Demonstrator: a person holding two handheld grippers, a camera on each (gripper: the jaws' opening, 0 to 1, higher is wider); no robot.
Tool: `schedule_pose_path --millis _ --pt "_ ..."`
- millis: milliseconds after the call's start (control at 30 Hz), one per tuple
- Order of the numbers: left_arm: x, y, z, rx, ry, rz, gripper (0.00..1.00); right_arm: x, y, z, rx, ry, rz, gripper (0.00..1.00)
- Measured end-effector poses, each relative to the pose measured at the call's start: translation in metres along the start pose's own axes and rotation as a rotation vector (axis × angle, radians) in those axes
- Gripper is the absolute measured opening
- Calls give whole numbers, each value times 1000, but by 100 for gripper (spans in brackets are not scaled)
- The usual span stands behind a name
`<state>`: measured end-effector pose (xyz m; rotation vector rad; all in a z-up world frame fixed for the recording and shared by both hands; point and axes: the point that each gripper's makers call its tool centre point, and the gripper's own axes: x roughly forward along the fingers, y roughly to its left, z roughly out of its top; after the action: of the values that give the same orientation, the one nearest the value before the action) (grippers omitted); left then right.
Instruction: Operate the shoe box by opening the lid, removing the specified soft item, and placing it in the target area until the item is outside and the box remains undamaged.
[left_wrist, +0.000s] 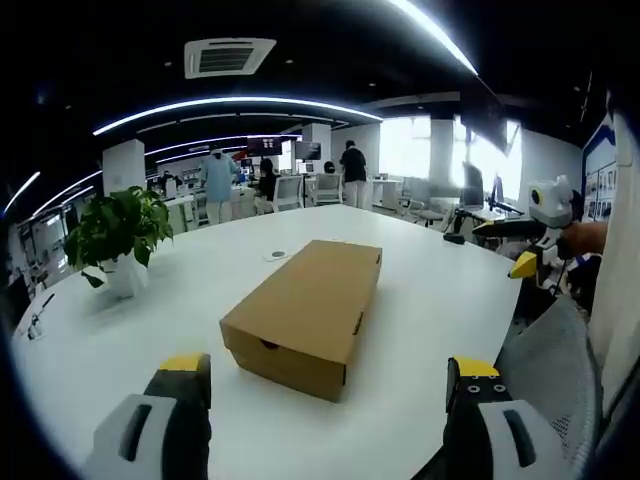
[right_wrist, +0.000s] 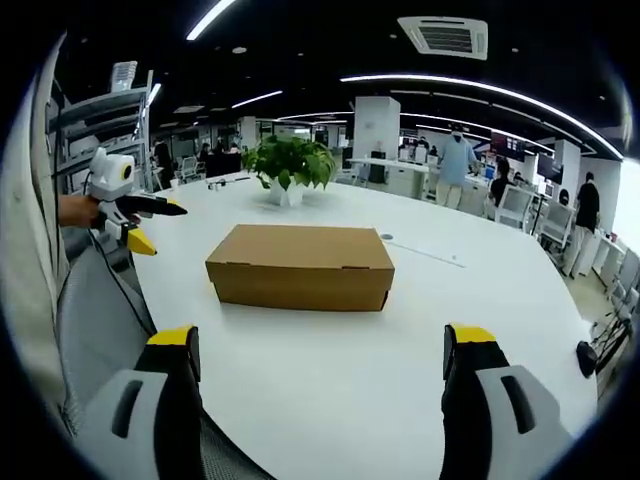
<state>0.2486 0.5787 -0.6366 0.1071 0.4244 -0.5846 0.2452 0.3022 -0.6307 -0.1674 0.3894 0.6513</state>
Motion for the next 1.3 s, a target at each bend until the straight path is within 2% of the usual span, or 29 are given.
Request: schedule_pose_path --millis 1300 --pt "1 -6 -3 -13 12 15 100 -3 -6 2 -14 0 20 96"
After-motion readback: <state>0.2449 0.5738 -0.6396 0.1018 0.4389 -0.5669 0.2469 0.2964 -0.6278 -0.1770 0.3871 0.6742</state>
